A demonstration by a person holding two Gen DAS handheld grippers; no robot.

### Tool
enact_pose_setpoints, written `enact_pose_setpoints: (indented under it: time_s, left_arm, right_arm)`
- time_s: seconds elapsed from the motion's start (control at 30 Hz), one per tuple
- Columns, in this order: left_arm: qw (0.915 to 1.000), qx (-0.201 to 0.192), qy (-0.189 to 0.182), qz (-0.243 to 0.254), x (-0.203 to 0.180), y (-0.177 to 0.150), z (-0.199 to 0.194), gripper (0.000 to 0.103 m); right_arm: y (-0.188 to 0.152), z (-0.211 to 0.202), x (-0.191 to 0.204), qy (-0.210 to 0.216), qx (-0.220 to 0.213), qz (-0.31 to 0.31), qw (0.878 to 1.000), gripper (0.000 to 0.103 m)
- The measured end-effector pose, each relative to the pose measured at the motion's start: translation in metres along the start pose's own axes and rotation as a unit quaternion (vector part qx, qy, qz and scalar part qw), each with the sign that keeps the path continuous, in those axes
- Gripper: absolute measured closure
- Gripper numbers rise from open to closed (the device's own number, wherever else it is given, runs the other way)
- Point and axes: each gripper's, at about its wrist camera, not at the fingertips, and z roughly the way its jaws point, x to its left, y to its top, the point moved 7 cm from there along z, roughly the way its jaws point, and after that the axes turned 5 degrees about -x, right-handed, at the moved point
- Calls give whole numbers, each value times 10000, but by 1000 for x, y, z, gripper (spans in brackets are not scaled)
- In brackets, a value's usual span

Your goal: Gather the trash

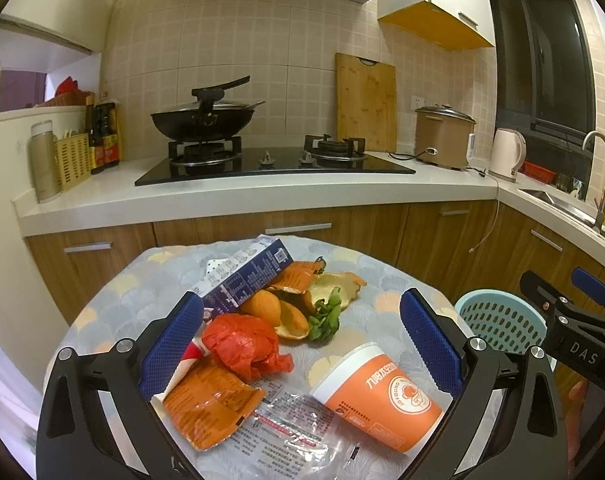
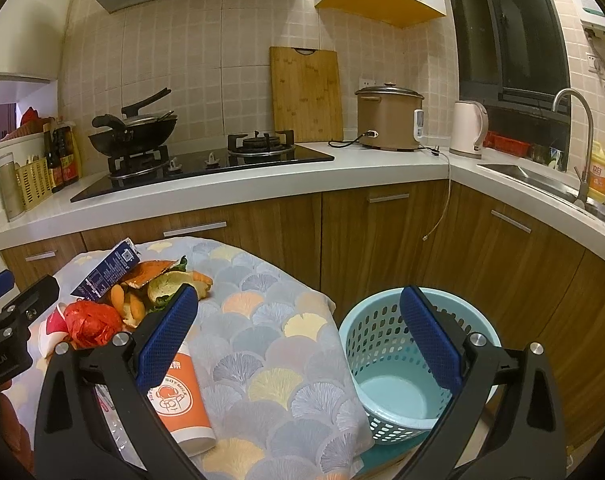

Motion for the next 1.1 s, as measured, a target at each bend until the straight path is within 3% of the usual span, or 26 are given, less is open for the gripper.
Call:
enact_pose_setpoints:
  time_s: [1.1]
  left_arm:
    - [9998,-25,20,-177,16,1,-4,7]
  right_arm:
    - [-3,-1,11,113,0,-104,9999,7]
